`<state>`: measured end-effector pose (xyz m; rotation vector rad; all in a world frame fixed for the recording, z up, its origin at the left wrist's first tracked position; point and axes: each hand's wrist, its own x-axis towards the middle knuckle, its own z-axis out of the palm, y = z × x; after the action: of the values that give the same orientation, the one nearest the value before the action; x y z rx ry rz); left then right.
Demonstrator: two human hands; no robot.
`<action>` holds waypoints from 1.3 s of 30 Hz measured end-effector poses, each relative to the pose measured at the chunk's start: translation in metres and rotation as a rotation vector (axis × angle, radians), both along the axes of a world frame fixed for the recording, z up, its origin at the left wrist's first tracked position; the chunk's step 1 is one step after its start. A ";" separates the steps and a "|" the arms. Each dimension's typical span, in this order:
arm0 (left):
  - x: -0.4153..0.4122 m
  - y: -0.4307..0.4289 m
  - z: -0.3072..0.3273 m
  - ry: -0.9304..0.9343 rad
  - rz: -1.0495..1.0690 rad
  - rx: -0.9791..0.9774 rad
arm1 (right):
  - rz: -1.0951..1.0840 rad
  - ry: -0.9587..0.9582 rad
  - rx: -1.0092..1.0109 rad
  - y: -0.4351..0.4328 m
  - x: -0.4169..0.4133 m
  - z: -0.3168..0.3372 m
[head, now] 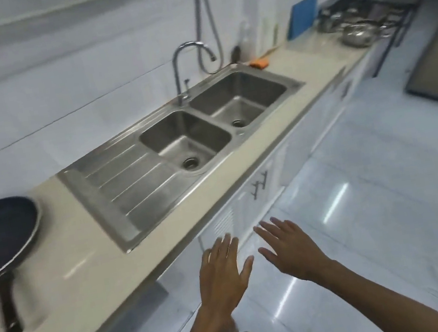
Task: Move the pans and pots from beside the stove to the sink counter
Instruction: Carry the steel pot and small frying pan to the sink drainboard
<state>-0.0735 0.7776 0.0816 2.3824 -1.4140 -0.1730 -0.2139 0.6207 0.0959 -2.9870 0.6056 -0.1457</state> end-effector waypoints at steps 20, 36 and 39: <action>-0.055 -0.584 0.047 -0.045 -0.572 -0.037 | -0.753 0.033 0.020 -0.453 -0.111 0.045; -0.062 -1.025 0.044 -0.047 -0.490 -0.039 | -0.681 -0.024 0.035 -0.909 -0.108 0.044; -0.059 -1.096 0.054 -0.041 -0.441 -0.030 | -0.642 0.000 0.050 -0.994 -0.099 0.057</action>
<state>-0.1327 -0.3181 0.1359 2.0278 -1.9296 -0.2140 -0.3130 -0.3733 0.1531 -2.6279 1.5147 -0.1663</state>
